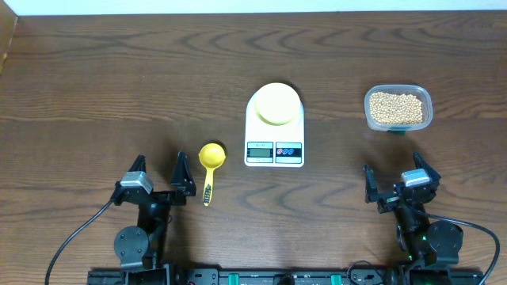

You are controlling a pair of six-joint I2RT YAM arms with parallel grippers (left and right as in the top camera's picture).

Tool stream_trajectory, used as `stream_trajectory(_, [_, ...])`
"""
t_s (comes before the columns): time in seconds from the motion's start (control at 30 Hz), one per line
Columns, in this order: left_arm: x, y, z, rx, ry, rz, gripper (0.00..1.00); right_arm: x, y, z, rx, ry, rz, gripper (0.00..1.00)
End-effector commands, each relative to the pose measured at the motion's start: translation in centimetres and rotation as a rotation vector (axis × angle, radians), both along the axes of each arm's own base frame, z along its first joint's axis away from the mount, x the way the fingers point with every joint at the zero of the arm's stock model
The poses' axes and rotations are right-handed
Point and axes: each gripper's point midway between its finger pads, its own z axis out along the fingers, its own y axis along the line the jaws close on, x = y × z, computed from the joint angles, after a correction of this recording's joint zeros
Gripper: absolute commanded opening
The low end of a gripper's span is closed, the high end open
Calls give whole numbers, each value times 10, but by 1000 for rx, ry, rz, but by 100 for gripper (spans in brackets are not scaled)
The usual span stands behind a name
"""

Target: Scoop item into bowl and weigh 50g on scale

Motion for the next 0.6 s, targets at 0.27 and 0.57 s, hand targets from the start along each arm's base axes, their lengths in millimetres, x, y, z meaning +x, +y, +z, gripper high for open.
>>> stream_trajectory(0.27, [-15, -10, 78, -27, 51, -51, 98, 0, 1, -2, -7, 5, 0, 99])
stream_trajectory(0.57, [3, -28, 104, -81, 351, -168, 98, 0, 1, -2, -7, 5, 0, 99])
